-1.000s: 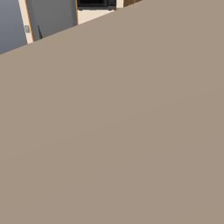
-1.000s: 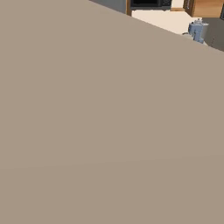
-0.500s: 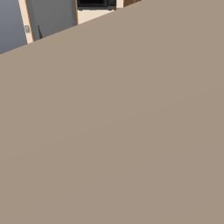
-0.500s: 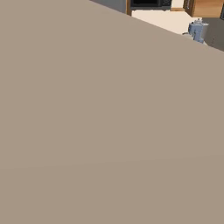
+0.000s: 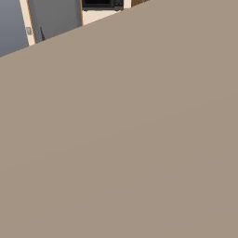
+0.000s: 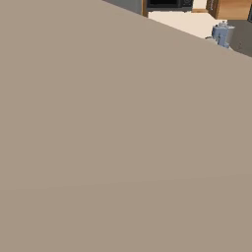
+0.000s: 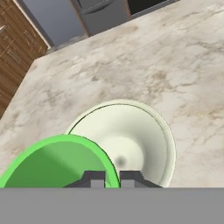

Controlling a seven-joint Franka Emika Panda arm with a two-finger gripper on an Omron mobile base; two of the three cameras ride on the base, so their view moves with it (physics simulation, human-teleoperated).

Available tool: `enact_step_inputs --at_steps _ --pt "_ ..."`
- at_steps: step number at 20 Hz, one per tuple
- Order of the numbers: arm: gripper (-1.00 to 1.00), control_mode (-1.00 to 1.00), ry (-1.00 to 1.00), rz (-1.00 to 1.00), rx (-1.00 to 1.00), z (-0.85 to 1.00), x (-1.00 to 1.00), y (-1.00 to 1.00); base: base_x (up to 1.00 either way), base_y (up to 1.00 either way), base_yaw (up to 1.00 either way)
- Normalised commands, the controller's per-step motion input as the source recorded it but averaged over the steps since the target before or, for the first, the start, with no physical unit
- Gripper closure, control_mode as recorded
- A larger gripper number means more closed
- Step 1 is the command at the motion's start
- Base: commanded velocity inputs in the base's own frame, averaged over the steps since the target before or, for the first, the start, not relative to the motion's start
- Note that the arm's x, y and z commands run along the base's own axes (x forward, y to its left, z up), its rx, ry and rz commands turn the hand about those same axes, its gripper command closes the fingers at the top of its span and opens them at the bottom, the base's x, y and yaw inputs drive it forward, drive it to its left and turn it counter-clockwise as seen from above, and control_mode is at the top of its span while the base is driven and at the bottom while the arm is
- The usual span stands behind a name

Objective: Place the cup inside the bowl on the dining table and move the bowl to any counter.

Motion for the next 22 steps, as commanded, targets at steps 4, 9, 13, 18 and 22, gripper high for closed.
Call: enact_step_inputs --at_steps 4,9,13,18,22 --pt "1.0 -1.0 0.05 0.0 -0.06 0.0 0.0 0.13 0.0 0.0 0.0" --pt "1.0 -1.0 0.08 0.0 -0.01 0.0 0.0 0.07 0.0 0.0 0.0" --pt "1.0 -1.0 0.11 0.0 0.0 -0.16 0.0 0.08 0.0 0.0 0.0" --pt "1.0 -1.0 0.05 0.0 0.0 -0.29 0.0 0.03 0.0 0.0 0.0" --pt "1.0 -1.0 0.01 0.0 0.0 -0.3 0.06 0.0 0.0 0.0 0.0"
